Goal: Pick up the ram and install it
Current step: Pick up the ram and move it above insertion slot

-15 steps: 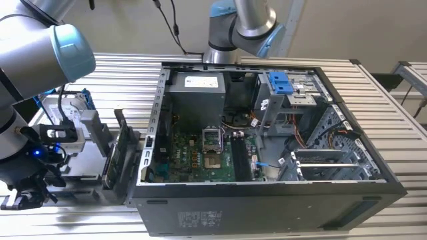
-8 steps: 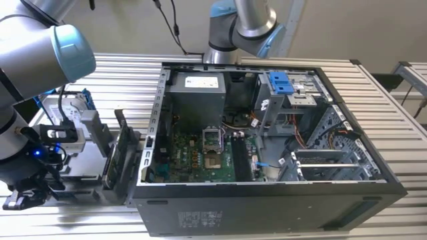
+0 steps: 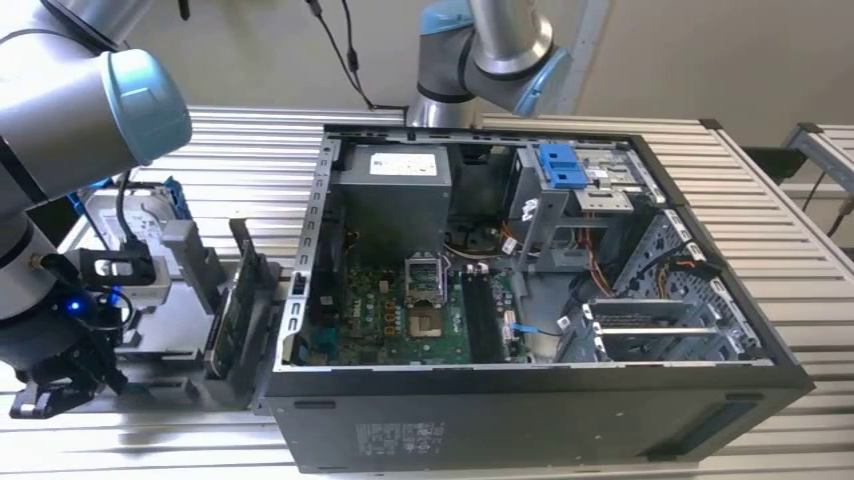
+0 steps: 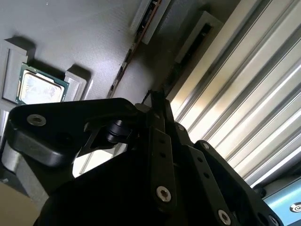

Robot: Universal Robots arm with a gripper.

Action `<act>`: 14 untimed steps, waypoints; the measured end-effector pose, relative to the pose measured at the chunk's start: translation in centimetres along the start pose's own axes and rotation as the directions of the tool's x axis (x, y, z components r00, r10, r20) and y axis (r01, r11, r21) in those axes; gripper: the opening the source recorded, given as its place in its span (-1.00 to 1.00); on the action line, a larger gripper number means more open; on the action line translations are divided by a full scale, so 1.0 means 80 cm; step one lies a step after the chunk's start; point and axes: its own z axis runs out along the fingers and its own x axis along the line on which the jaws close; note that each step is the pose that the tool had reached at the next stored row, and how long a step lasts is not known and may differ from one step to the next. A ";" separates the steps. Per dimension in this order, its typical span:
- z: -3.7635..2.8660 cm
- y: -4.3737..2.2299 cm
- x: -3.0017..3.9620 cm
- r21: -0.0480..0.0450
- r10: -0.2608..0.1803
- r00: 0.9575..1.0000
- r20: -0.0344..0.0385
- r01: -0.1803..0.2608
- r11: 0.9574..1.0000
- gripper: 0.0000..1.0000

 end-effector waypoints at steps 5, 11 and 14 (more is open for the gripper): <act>0.0001 0.0000 0.0000 0.000 0.000 1.000 0.000 0.000 1.000 -0.72; 0.0001 0.0000 0.0000 0.000 0.000 1.000 -0.001 0.000 1.000 -0.72; -0.0013 0.0000 0.0000 0.000 0.000 1.000 -0.001 0.000 1.000 -0.72</act>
